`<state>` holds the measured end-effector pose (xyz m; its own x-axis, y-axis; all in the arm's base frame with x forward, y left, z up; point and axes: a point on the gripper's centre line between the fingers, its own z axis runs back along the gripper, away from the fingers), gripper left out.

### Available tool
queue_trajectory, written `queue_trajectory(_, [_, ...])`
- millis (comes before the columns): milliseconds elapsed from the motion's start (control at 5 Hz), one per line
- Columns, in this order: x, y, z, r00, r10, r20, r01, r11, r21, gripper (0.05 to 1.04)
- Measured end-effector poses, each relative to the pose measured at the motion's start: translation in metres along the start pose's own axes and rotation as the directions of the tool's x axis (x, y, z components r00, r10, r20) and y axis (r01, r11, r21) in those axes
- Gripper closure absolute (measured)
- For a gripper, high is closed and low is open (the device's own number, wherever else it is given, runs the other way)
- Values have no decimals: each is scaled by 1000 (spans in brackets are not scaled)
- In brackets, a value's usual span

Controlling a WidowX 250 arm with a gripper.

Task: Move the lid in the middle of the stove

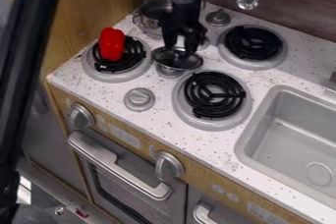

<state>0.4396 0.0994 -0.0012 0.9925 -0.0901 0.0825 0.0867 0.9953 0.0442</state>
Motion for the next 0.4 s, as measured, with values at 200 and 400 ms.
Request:
queue_trajectory(200, [-14,-6,44,999,-15,39,14,1000,20,82])
queue_trajectory(400, [-43,-15,52,1000,-13,3,13,1000,8,85])
